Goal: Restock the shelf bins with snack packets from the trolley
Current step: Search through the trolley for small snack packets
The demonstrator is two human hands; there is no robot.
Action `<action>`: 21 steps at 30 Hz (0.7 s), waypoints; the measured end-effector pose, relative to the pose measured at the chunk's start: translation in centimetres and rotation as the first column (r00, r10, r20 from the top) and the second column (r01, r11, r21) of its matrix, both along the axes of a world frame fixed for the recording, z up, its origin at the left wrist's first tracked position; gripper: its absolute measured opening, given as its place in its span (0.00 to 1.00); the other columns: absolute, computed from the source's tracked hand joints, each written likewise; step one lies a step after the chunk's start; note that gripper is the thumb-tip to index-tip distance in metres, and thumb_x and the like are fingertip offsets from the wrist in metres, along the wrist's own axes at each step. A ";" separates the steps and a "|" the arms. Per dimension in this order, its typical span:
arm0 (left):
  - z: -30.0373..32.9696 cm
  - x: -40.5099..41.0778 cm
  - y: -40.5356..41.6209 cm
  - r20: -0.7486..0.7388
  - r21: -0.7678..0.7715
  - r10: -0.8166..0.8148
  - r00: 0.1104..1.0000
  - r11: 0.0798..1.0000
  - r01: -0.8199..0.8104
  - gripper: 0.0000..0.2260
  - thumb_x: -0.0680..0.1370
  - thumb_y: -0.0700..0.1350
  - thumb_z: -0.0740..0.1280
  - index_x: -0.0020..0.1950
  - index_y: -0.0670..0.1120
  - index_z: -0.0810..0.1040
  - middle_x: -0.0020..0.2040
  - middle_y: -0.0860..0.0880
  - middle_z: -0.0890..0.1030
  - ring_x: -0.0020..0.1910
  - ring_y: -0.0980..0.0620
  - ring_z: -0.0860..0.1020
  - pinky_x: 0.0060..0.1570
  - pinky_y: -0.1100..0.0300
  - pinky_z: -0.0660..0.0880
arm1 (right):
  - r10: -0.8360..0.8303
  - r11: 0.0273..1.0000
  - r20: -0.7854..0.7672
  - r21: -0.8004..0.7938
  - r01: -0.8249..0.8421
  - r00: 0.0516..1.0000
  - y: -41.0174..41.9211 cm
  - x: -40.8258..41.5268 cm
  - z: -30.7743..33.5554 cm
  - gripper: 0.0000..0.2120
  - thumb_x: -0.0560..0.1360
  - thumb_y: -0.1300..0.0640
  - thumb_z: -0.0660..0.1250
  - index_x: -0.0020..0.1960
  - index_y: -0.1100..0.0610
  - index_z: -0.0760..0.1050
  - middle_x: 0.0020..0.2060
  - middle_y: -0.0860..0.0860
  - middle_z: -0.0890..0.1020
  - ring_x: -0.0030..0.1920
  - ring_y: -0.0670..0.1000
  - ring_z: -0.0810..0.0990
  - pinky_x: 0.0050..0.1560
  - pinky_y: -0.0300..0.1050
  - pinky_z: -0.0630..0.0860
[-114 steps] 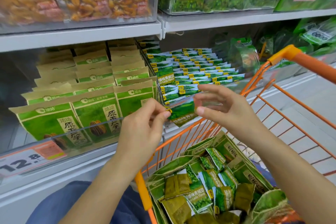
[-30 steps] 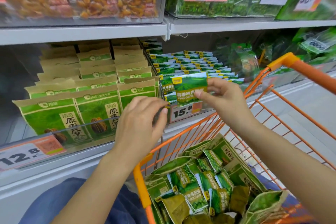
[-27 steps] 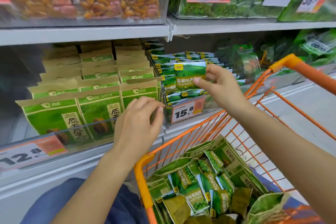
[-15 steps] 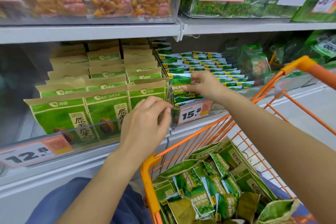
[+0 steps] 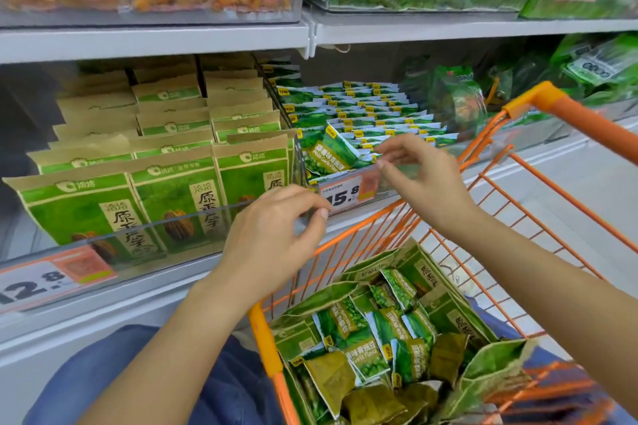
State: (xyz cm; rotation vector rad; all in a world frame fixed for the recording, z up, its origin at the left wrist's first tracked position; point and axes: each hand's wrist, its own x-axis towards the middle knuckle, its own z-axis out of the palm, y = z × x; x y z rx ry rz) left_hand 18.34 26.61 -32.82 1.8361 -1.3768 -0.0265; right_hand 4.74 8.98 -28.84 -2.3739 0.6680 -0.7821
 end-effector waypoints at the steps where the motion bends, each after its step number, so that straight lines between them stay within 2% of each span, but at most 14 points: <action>1: -0.1 -0.5 0.0 0.009 0.030 -0.044 0.999 0.999 0.043 0.12 0.76 0.53 0.59 0.49 0.54 0.82 0.47 0.59 0.80 0.49 0.57 0.76 0.45 0.61 0.72 | 0.037 0.999 -0.011 -0.019 -0.038 0.999 0.6 -1.4 -0.3 0.04 0.76 0.59 0.68 0.50 0.51 0.77 0.39 0.39 0.80 0.44 0.40 0.78 0.46 0.31 0.73; 3: -0.3 -1.1 0.1 0.073 0.096 -0.108 0.991 0.990 0.101 0.15 0.76 0.55 0.57 0.51 0.55 0.82 0.49 0.59 0.81 0.51 0.57 0.75 0.47 0.62 0.71 | 0.084 0.995 -0.100 -0.041 -0.089 0.991 1.3 -4.0 -1.1 0.03 0.76 0.59 0.68 0.47 0.52 0.79 0.35 0.40 0.80 0.40 0.42 0.80 0.43 0.34 0.75; 5: -0.4 -1.1 0.1 0.094 0.169 -0.133 0.987 0.979 0.116 0.15 0.75 0.57 0.58 0.53 0.55 0.81 0.51 0.59 0.81 0.52 0.57 0.76 0.47 0.60 0.72 | 0.096 0.985 -0.415 -0.091 -0.146 0.905 1.2 -5.8 -1.9 0.03 0.76 0.55 0.68 0.49 0.51 0.79 0.35 0.41 0.80 0.40 0.45 0.81 0.43 0.43 0.76; 6: -0.4 -1.0 0.1 0.069 0.199 -0.130 0.989 0.973 0.114 0.15 0.75 0.57 0.59 0.54 0.56 0.81 0.50 0.60 0.81 0.51 0.58 0.76 0.48 0.59 0.74 | 0.106 0.974 -0.631 -0.090 -0.208 0.769 0.8 -6.4 -2.4 0.06 0.76 0.52 0.67 0.52 0.50 0.78 0.38 0.42 0.81 0.43 0.47 0.81 0.44 0.44 0.75; 7: -0.4 -1.0 0.1 0.041 0.220 -0.126 0.991 0.969 0.114 0.14 0.75 0.56 0.59 0.54 0.56 0.81 0.48 0.61 0.80 0.49 0.59 0.77 0.48 0.58 0.75 | 0.131 0.962 -0.809 -0.036 -0.270 0.573 0.4 -6.9 -3.0 0.08 0.77 0.50 0.66 0.54 0.50 0.77 0.42 0.43 0.81 0.46 0.48 0.80 0.45 0.44 0.74; 9: -0.2 -1.0 0.1 0.016 0.240 -0.127 0.992 0.963 0.120 0.14 0.74 0.56 0.60 0.54 0.57 0.81 0.45 0.63 0.79 0.45 0.61 0.78 0.46 0.57 0.77 | 0.194 0.935 -0.964 0.125 -0.331 0.183 0.2 -7.4 -4.6 0.05 0.77 0.50 0.66 0.50 0.50 0.76 0.41 0.46 0.79 0.44 0.49 0.77 0.43 0.44 0.71; 10: -0.1 -1.1 0.1 0.012 0.246 -0.131 0.991 0.961 0.124 0.14 0.74 0.56 0.60 0.54 0.57 0.81 0.44 0.63 0.78 0.44 0.62 0.78 0.46 0.57 0.77 | 0.194 0.918 -0.980 0.165 -0.362 0.045 0.2 -7.6 -5.5 0.05 0.77 0.50 0.66 0.46 0.52 0.75 0.38 0.47 0.76 0.41 0.49 0.74 0.41 0.44 0.71; 11: 0.0 -1.2 0.1 0.008 0.251 -0.133 0.991 0.960 0.126 0.15 0.74 0.56 0.59 0.54 0.57 0.81 0.43 0.64 0.78 0.43 0.62 0.78 0.45 0.57 0.77 | 0.165 0.903 -0.984 0.176 -0.391 -0.062 0.1 -7.9 -6.6 0.07 0.77 0.51 0.66 0.46 0.54 0.75 0.39 0.49 0.77 0.43 0.51 0.75 0.41 0.43 0.71; 12: 0.1 -1.2 0.1 0.004 0.259 -0.132 0.991 0.958 0.126 0.15 0.73 0.57 0.59 0.55 0.57 0.81 0.42 0.64 0.78 0.43 0.61 0.78 0.45 0.57 0.77 | 0.129 0.895 -0.981 0.178 -0.409 -0.145 0.0 -8.2 -7.7 0.08 0.77 0.53 0.67 0.52 0.57 0.77 0.44 0.51 0.80 0.47 0.53 0.77 0.40 0.44 0.73; 14: 0.1 -1.1 0.1 0.004 0.277 -0.132 0.991 0.952 0.126 0.16 0.73 0.57 0.58 0.55 0.57 0.80 0.43 0.64 0.78 0.43 0.61 0.78 0.46 0.57 0.77 | 0.124 0.892 -0.957 0.223 -0.392 -0.262 -0.2 -8.9 -9.5 0.15 0.75 0.59 0.66 0.61 0.60 0.76 0.55 0.56 0.81 0.53 0.57 0.80 0.35 0.44 0.73; 15: 0.1 -1.1 0.1 0.008 0.286 -0.134 0.991 0.950 0.126 0.17 0.73 0.57 0.58 0.56 0.57 0.80 0.42 0.64 0.77 0.43 0.60 0.78 0.46 0.57 0.77 | 0.177 0.892 -0.945 0.272 -0.362 -0.275 -0.5 -9.3 -10.2 0.17 0.74 0.61 0.64 0.63 0.61 0.75 0.57 0.58 0.80 0.54 0.59 0.80 0.35 0.46 0.75; 17: 0.2 -1.1 0.0 0.016 0.300 -0.136 0.991 0.946 0.125 0.17 0.74 0.57 0.57 0.56 0.57 0.80 0.42 0.64 0.77 0.43 0.60 0.78 0.46 0.57 0.77 | 0.300 0.900 -0.923 0.358 -0.250 -0.240 -0.6 -9.6 -10.6 0.21 0.73 0.60 0.65 0.66 0.60 0.72 0.58 0.59 0.78 0.53 0.60 0.80 0.46 0.52 0.80; 19: 0.2 -1.1 -0.1 0.026 0.304 -0.136 0.990 0.945 0.122 0.17 0.74 0.57 0.58 0.56 0.56 0.80 0.42 0.62 0.78 0.43 0.59 0.78 0.45 0.57 0.76 | 0.419 0.903 -0.903 0.425 -0.067 -0.092 -0.6 -9.4 -9.7 0.21 0.74 0.59 0.68 0.66 0.57 0.70 0.51 0.56 0.79 0.47 0.55 0.82 0.43 0.48 0.80; 21: 0.2 -1.1 0.0 0.043 0.295 -0.140 0.989 0.948 0.122 0.15 0.75 0.56 0.59 0.56 0.56 0.80 0.44 0.61 0.80 0.45 0.58 0.79 0.44 0.58 0.76 | 0.522 0.844 -0.844 0.532 0.074 0.123 -0.5 -8.6 -7.7 0.13 0.76 0.61 0.68 0.60 0.58 0.73 0.41 0.55 0.81 0.39 0.51 0.82 0.37 0.40 0.79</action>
